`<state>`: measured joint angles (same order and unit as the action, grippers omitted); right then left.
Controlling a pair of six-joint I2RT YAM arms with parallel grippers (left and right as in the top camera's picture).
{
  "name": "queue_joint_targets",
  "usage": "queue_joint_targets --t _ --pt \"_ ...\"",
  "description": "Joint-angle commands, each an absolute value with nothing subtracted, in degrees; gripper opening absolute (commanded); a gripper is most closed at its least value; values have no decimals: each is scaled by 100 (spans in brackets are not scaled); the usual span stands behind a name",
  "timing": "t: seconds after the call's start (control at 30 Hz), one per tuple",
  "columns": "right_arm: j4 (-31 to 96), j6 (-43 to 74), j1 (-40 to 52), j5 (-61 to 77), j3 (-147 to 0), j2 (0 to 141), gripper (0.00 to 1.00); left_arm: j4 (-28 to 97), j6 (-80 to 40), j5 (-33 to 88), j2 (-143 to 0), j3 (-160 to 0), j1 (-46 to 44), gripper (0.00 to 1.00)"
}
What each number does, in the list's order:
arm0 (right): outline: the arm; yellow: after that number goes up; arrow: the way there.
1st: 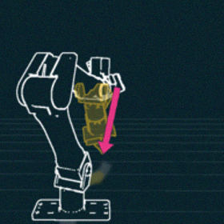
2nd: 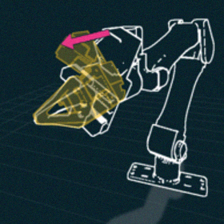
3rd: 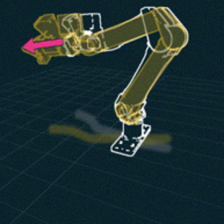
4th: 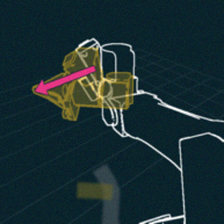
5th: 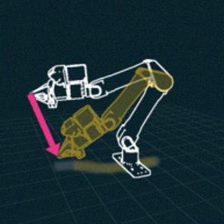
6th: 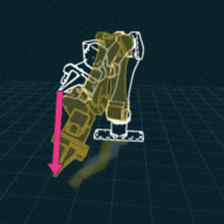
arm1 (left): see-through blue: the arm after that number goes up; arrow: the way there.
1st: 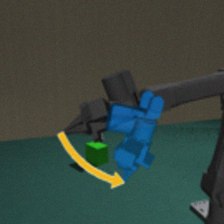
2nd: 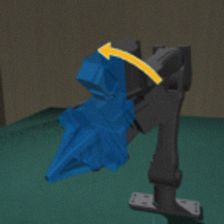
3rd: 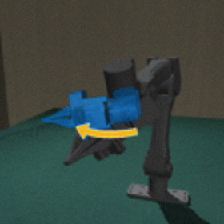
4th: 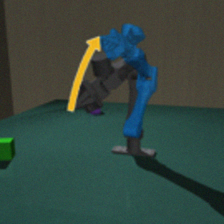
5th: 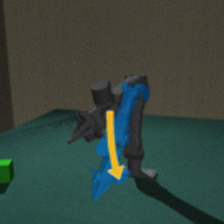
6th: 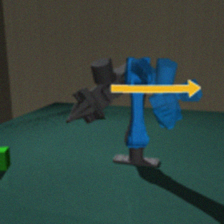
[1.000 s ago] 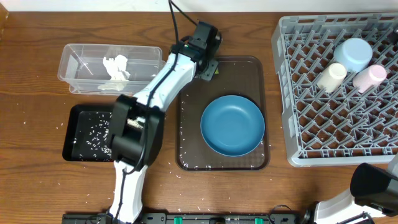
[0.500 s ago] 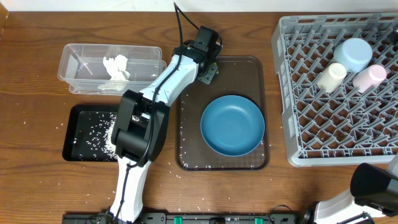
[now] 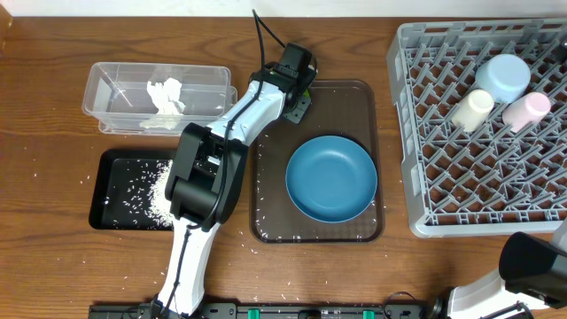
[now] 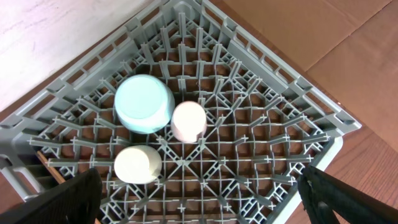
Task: Sort waste into correct bins and load items into the dishwasher rack
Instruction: 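Return the left gripper to the brown tray and grasp the yellow snack wrapper, then carry the yellow wrapper to the clear bin and release it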
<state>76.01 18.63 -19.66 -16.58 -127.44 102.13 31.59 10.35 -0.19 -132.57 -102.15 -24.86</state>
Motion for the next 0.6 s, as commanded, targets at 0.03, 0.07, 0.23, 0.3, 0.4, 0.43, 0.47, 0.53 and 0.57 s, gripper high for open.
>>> queue_joint_targets --t 0.03,0.07,0.23,0.3,0.4,0.43,0.47,0.53,0.57 --pt "7609 1796 -1986 -1756 -12748 10243 99 3177 1092 -71 -13386 -10221 -2467 32" --pt "7609 1796 -1986 -1756 -12748 10243 99 3177 1092 -71 -13386 -10221 -2467 25" --pt "7609 1796 -1986 -1756 -12748 10243 99 3173 1087 -71 -13364 -10224 -2467 7" --pt "7609 1796 -1986 -1756 -12748 10243 99 3183 1046 -71 -13312 -10224 -2467 6" --pt "7609 1796 -1986 -1756 -12748 10243 99 3208 840 -69 -13111 -10224 -2467 6" --pt "7609 1796 -1986 -1756 -12748 10243 99 3227 740 -69 -13008 -10224 -2467 6" --pt "7609 1796 -1986 -1756 -12748 10243 99 3245 652 -69 -12905 -10224 -2467 6" --pt "7609 1796 -1986 -1756 -12748 10243 99 3277 491 -69 -12643 -10224 -2467 6" --pt "7609 1796 -1986 -1756 -12748 10243 99 3304 419 -71 -12484 -10224 -2467 6"
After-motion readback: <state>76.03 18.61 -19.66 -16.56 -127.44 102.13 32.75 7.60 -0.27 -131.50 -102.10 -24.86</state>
